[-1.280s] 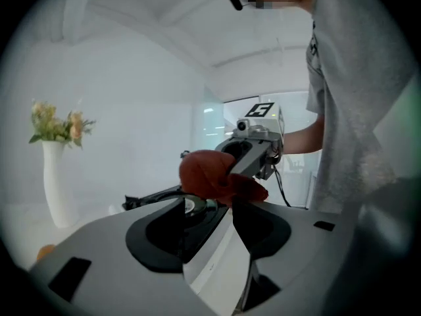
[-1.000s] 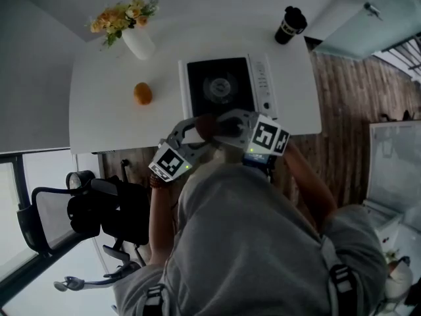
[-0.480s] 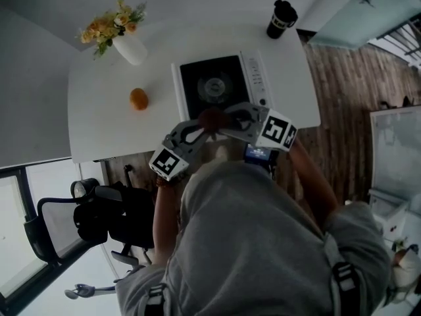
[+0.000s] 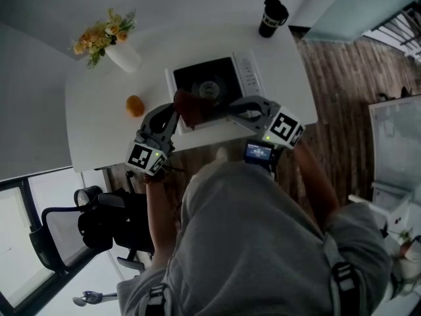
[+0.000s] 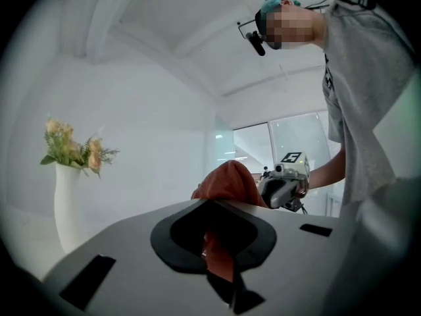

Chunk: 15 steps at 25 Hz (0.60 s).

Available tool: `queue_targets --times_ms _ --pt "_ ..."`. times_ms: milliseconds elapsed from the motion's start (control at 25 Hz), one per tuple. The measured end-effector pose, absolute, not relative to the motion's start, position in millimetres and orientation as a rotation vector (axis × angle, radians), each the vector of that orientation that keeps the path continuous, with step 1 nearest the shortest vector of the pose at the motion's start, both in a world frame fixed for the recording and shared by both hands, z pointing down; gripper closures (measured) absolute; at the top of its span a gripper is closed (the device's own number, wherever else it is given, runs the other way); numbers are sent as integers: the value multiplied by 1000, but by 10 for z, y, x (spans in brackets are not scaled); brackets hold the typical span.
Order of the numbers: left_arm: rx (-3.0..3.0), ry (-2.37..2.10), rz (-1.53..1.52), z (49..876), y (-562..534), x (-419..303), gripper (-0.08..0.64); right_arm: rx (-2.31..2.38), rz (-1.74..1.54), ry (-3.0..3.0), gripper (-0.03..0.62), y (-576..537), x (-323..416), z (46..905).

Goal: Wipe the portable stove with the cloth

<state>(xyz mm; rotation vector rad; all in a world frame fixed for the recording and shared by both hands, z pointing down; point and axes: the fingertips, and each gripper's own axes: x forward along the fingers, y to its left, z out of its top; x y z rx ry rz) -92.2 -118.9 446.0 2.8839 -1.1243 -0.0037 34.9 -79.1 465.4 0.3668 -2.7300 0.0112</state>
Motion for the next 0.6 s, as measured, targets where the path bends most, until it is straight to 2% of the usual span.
queue_targets --times_ms 120,360,520,600 --pt "2830 -1334 98 4410 -1424 -1131 514 342 -23 -2702 528 -746 295 4717" --pt "2757 -1523 639 4929 -1977 -1306 514 526 -89 -2612 528 -882 576 4885" --pt "2734 -1443 646 5255 -2133 -1279 499 667 -151 -2580 522 -1066 947 5052" --pt "2723 -1461 623 5272 -2205 -1277 454 700 -110 -2554 522 -1076 1110 5117"
